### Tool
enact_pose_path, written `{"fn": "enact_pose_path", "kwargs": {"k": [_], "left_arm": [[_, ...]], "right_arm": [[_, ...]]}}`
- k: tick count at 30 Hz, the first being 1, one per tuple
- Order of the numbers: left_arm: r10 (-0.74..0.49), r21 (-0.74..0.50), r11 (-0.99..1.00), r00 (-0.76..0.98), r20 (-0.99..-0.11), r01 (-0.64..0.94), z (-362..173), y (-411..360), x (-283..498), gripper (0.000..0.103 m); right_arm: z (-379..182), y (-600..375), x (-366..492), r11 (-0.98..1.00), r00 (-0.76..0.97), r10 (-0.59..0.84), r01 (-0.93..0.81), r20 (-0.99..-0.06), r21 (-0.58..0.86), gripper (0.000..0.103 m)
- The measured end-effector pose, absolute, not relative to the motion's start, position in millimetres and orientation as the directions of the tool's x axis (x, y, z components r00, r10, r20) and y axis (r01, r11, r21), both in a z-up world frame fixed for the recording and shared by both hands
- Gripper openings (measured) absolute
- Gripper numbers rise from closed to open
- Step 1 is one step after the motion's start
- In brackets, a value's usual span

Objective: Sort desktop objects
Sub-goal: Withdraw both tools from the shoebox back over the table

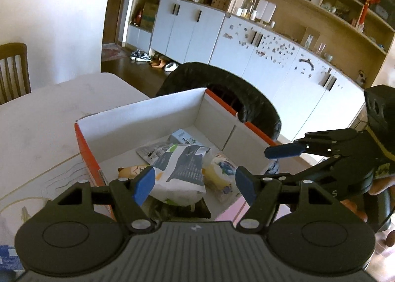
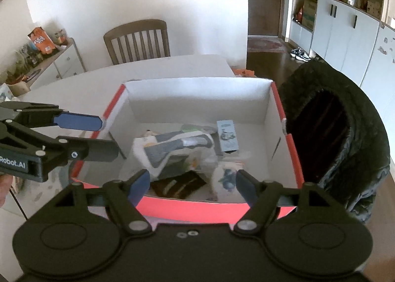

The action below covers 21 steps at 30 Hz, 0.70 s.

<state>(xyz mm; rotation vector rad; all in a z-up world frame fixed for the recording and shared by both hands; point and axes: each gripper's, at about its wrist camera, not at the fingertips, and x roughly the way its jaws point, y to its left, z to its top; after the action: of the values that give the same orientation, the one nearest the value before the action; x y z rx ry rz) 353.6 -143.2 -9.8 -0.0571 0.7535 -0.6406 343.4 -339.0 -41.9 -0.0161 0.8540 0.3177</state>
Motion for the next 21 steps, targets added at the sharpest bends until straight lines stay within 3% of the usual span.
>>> {"fn": "enact_pose_path", "kwargs": {"k": [21], "left_arm": [[-0.544, -0.311, 0.837, 0.621, -0.565, 0.451, -8.0, -55.4, 303.9, 0.071]], "right_arm": [[-24.5, -257.9, 319.8, 0.947, 0.633, 0.291, -0.298, -0.717, 0.121, 0.081]]}}
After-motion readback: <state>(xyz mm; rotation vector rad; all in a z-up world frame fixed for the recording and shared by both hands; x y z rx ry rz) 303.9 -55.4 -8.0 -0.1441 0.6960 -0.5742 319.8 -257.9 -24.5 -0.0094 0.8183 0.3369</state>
